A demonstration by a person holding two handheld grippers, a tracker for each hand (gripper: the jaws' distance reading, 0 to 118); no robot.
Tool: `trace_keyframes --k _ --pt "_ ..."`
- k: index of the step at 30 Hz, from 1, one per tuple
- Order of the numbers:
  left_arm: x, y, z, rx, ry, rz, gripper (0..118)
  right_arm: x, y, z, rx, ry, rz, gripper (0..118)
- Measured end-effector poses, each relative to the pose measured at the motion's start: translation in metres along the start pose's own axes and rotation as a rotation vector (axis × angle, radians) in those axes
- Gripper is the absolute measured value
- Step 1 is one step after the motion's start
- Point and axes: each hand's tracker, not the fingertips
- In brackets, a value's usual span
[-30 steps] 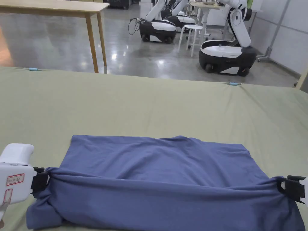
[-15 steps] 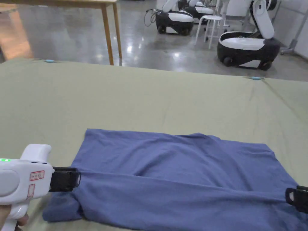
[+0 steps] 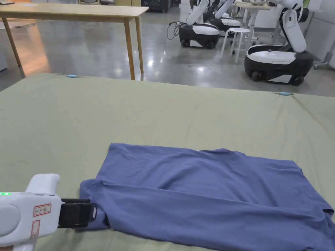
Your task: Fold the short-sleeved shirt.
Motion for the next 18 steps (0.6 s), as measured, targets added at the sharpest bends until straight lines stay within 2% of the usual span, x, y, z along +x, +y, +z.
trace_keyframes --k 1,4,5,6,7,9,13,14,15,16,17,18 --pt "0.002 0.002 -0.002 0.069 0.019 -0.017 112 0.012 0.0 -0.007 -0.006 0.004 0.001 1" --pt "0.007 0.005 -0.022 -0.007 0.064 -0.028 110 0.015 -0.002 -0.01 -0.025 0.016 0.002 1" --pt "0.007 0.006 -0.03 -0.021 0.074 -0.035 106 0.011 -0.003 -0.011 -0.026 0.015 0.004 1" --pt "0.009 0.006 -0.037 -0.028 0.092 -0.036 92 0.011 -0.004 -0.013 -0.032 0.012 0.005 1" --pt "0.01 0.006 -0.042 -0.029 0.099 -0.036 69 0.012 -0.003 -0.015 -0.035 0.014 0.004 1" --pt "0.016 0.005 -0.042 -0.028 0.106 -0.05 5 0.003 -0.003 -0.01 -0.037 0.013 0.002 1" --pt "0.02 0.0 -0.043 -0.017 0.093 -0.057 4 0.001 0.001 -0.005 -0.034 0.037 0.005 3" --pt "0.018 -0.001 -0.043 -0.015 0.097 -0.056 4 0.001 0.002 -0.004 -0.034 0.044 0.009 20" --pt "0.016 -0.001 -0.042 -0.014 0.099 -0.052 4 -0.001 0.003 -0.008 -0.047 0.053 0.013 72" --pt "0.021 0.0 -0.035 -0.014 0.098 -0.046 4 -0.004 0.002 -0.01 -0.062 0.047 0.013 114" --pt "0.021 0.0 -0.033 -0.011 0.098 -0.042 4 -0.004 0.014 -0.004 -0.024 0.079 0.022 118" --pt "0.022 -0.001 -0.032 -0.009 0.098 -0.042 4 -0.006 0.022 -0.008 -0.044 0.052 0.034 115"
